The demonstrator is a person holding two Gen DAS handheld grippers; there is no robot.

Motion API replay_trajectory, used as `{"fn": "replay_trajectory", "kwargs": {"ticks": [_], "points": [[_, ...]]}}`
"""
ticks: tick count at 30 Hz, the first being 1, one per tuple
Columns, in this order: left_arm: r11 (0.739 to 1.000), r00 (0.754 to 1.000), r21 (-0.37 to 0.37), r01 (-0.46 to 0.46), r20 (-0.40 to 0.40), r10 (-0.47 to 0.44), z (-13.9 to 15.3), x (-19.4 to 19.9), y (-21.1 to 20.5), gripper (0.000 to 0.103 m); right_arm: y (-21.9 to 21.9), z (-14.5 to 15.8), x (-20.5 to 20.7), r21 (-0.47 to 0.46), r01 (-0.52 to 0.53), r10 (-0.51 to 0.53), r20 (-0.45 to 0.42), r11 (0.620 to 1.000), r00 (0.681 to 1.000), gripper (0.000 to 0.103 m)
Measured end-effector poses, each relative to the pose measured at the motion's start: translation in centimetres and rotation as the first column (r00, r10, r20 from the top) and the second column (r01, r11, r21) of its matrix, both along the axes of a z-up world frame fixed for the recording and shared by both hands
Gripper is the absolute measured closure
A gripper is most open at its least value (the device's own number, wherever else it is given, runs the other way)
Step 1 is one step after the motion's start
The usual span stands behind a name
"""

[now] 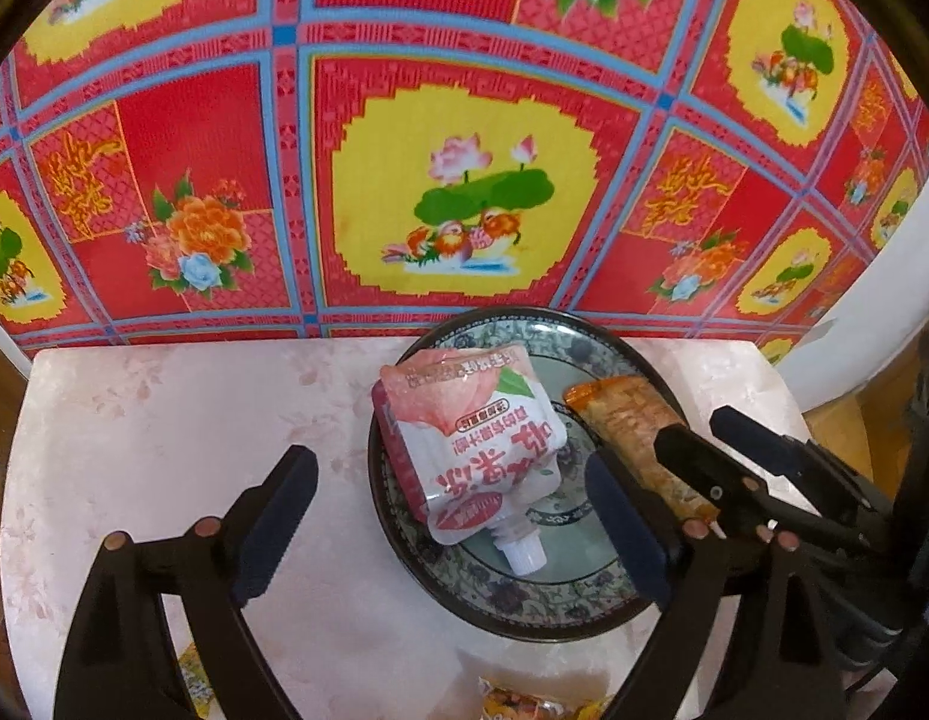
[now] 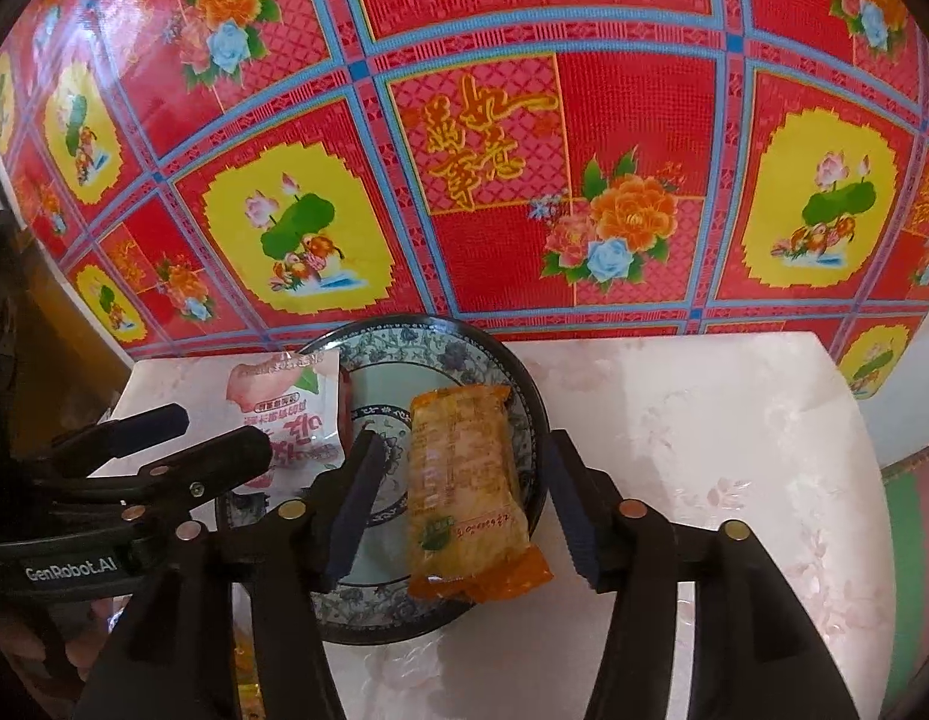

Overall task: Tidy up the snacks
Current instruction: 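Open the right tool onto the plate while the left tool releases the pouch there, then withdraw both open tools from the plate back over the snack pile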

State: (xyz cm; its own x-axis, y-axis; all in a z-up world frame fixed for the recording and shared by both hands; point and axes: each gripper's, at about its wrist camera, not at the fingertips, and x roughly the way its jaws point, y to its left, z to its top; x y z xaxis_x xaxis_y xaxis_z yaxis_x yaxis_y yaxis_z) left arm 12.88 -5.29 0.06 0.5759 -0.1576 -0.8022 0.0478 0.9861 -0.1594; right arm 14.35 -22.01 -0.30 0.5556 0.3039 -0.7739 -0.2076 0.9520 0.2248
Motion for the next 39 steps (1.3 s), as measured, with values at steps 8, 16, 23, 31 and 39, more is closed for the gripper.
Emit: {"fn": "replay_trajectory", "kwargs": {"ticks": [8,16,23,31,39], "points": [[0.999,0.999,0.035,0.014,0.042,-0.016,2.2,-2.4,0.6,0.009,0.2,1.3,-1.5,-0.004,0.005,-0.005,0.038,1.000,0.999,0.039],[0.999,0.999,0.038,0.026,0.047,-0.028,3.0,-4.3,0.5,0.009,0.0,2.5,-3.6,-0.006,0.002,-0.002,0.046,1.000,0.999,0.039],[0.999,0.999,0.042,0.020,0.047,-0.022,3.2,-6.0,0.6,0.009,0.3,3.7,-5.6,-0.017,-0.010,0.011,0.059,1.000,0.998,0.039],[0.999,0.999,0.043,0.011,0.036,-0.012,3.0,-8.4,1.3,0.009,0.3,4.4,-7.5,-0.013,-0.010,0.010,0.061,1.000,0.998,0.039],[0.999,1.000,0.050,-0.008,0.012,0.007,2.1,-10.2,2.1,0.009,0.9,4.5,-10.6,-0.011,-0.041,0.041,0.047,0.999,0.998,0.039]]}}
